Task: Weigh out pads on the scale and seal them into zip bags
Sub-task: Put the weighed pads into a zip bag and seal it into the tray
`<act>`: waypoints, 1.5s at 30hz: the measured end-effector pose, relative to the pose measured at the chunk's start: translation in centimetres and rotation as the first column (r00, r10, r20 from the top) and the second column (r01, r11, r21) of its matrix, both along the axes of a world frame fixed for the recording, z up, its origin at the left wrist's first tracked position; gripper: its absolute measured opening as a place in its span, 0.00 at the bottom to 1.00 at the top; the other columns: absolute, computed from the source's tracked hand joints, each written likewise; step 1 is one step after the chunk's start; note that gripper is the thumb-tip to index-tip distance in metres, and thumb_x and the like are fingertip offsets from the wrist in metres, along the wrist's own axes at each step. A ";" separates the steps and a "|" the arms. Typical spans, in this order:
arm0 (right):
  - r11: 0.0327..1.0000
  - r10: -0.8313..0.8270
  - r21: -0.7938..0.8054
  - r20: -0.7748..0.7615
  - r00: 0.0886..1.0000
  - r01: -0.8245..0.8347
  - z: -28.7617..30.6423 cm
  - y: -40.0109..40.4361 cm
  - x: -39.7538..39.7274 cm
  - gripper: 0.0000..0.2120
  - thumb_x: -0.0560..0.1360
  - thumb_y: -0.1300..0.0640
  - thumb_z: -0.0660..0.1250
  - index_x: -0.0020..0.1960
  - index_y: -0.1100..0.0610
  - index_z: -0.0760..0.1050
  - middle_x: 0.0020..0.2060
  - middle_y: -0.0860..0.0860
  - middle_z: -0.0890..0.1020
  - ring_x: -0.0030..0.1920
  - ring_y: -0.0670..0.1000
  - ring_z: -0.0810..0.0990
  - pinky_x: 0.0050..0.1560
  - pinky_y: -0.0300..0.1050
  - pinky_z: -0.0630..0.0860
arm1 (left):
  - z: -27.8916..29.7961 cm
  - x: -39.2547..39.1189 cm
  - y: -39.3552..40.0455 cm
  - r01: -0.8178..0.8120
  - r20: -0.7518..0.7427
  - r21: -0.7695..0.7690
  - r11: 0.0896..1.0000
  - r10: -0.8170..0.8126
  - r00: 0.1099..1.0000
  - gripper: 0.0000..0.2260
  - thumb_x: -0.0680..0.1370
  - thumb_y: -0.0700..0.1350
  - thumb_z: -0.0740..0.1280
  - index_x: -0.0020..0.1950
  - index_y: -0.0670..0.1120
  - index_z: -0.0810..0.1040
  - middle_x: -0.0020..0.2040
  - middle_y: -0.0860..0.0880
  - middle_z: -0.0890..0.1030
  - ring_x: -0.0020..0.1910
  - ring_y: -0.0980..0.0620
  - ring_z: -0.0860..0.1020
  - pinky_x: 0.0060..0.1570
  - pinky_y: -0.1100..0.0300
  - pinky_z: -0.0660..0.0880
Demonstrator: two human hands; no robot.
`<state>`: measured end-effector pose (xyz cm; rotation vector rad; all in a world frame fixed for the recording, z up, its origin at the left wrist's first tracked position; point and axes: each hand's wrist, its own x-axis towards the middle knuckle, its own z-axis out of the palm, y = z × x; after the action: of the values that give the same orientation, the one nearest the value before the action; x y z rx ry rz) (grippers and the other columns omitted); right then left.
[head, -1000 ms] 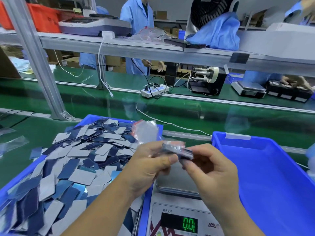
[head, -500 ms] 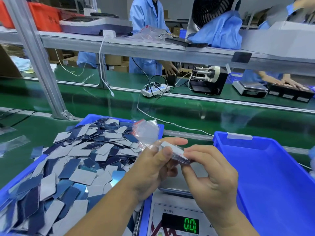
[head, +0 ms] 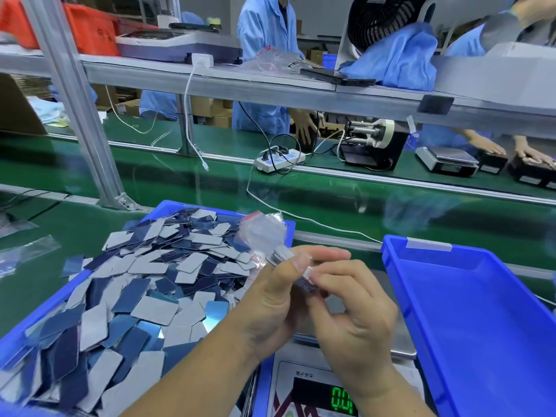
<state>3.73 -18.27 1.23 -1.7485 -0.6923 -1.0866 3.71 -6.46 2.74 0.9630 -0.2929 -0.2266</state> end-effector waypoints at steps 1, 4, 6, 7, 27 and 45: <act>0.999 0.010 0.032 -0.012 1.000 -0.009 -0.1 0.1 0.1 0.09 0.64 0.74 0.73 0.41 0.64 0.83 0.43 0.51 0.82 0.46 0.46 0.82 0.45 0.36 0.77 | 0.1 -0.1 0.0 0.004 0.009 -0.004 1.000 -0.004 1.000 0.30 0.65 0.63 0.78 0.58 0.45 0.84 0.56 0.47 0.82 0.56 0.45 0.76 0.59 0.52 0.73; 0.998 0.012 0.061 -0.041 0.999 -0.009 -0.3 0.7 0.0 0.10 0.63 0.75 0.73 0.41 0.62 0.83 0.43 0.50 0.83 0.44 0.46 0.82 0.41 0.38 0.78 | 0.3 -0.2 -0.2 -0.006 0.014 0.007 1.000 0.006 1.000 0.25 0.68 0.62 0.75 0.58 0.46 0.84 0.64 0.47 0.81 0.59 0.49 0.79 0.58 0.58 0.75; 0.998 0.013 0.062 -0.074 0.997 -0.008 -0.1 1.1 0.0 0.09 0.64 0.73 0.73 0.40 0.61 0.82 0.41 0.49 0.83 0.41 0.47 0.82 0.38 0.40 0.78 | 0.3 -0.2 -0.2 0.014 0.037 0.002 1.000 -0.014 0.999 0.27 0.70 0.61 0.74 0.61 0.44 0.83 0.62 0.47 0.81 0.55 0.52 0.80 0.56 0.61 0.76; 0.997 0.026 0.075 -0.095 0.995 -0.019 0.0 1.2 0.1 0.09 0.65 0.72 0.73 0.41 0.60 0.82 0.41 0.49 0.83 0.41 0.48 0.81 0.38 0.42 0.78 | 0.2 -0.1 -0.2 0.023 0.043 -0.008 1.000 -0.023 0.999 0.27 0.70 0.61 0.75 0.61 0.44 0.82 0.61 0.46 0.81 0.54 0.53 0.80 0.56 0.60 0.76; 0.866 0.371 0.501 -0.660 0.653 0.014 1.1 -4.5 0.8 0.12 0.70 0.69 0.75 0.38 0.54 0.78 0.29 0.52 0.79 0.31 0.54 0.82 0.34 0.41 0.78 | -0.3 1.9 0.5 -0.267 -0.220 0.147 0.952 0.295 0.930 0.07 0.65 0.43 0.71 0.42 0.45 0.81 0.34 0.50 0.68 0.26 0.56 0.63 0.25 0.64 0.62; 0.853 0.454 0.516 -0.665 0.594 -0.074 1.5 -3.4 0.4 0.06 0.70 0.59 0.74 0.44 0.50 0.84 0.34 0.49 0.83 0.33 0.45 0.79 0.33 0.36 0.75 | -0.6 1.8 -0.1 -0.143 -0.291 0.142 0.980 0.179 0.940 0.09 0.64 0.45 0.77 0.42 0.44 0.85 0.35 0.47 0.80 0.26 0.58 0.73 0.23 0.68 0.70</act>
<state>4.16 -21.68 2.71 -1.4338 -0.1218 -0.1582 5.48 -6.57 2.10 1.0490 0.0827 -0.2395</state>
